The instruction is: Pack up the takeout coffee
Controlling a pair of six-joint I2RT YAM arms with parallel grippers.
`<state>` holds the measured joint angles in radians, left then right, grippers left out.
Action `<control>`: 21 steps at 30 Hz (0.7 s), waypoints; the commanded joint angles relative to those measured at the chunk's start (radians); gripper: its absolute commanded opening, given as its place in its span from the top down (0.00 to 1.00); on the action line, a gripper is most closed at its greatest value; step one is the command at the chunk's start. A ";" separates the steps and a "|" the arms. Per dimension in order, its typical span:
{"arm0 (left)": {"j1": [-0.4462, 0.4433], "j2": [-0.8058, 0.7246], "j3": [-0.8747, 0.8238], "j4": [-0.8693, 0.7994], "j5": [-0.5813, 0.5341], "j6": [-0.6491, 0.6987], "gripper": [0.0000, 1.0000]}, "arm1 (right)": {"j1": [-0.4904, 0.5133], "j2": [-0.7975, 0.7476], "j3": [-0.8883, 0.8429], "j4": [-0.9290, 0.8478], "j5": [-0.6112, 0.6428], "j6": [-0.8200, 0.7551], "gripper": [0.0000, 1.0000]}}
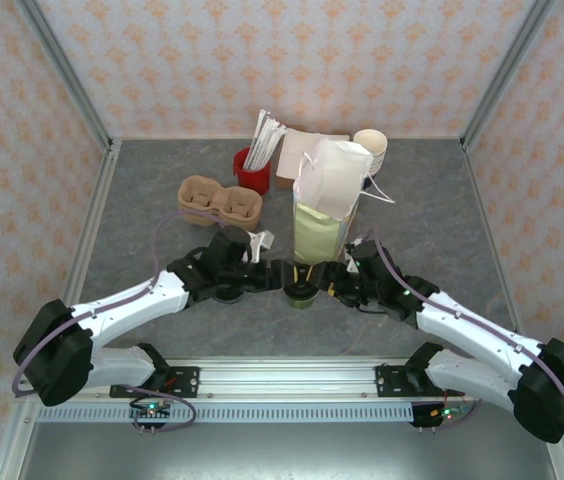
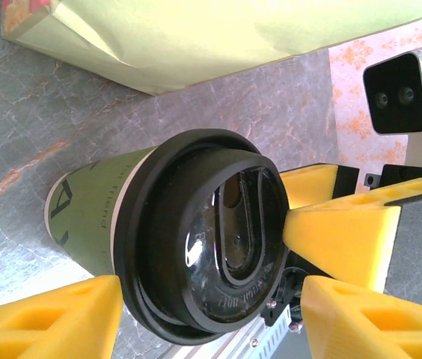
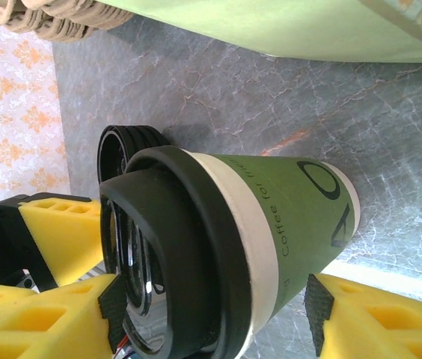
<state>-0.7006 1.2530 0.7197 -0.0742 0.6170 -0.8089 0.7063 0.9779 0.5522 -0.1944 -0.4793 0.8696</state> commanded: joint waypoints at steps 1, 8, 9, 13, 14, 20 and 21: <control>-0.007 0.016 0.024 -0.023 -0.022 0.027 0.35 | 0.006 0.002 0.023 -0.007 0.003 -0.021 0.34; -0.007 0.047 0.027 -0.023 -0.023 0.037 0.35 | 0.005 0.000 0.012 -0.038 0.036 -0.026 0.35; -0.007 0.052 0.026 -0.022 -0.023 0.037 0.35 | 0.005 -0.001 0.010 -0.044 0.042 -0.025 0.36; -0.008 0.072 0.024 -0.010 -0.020 0.039 0.35 | 0.007 -0.007 0.000 -0.060 0.063 -0.021 0.38; -0.008 0.076 0.022 -0.010 -0.020 0.039 0.35 | 0.006 -0.007 -0.004 -0.064 0.068 -0.023 0.38; -0.008 0.100 0.015 0.004 -0.019 0.037 0.36 | 0.005 -0.007 -0.015 -0.078 0.083 -0.029 0.39; -0.008 0.103 0.011 0.006 -0.019 0.037 0.36 | 0.005 -0.007 -0.015 -0.079 0.083 -0.030 0.39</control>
<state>-0.7006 1.3365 0.7197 -0.0723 0.6136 -0.7902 0.7063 0.9802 0.5518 -0.2314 -0.4355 0.8593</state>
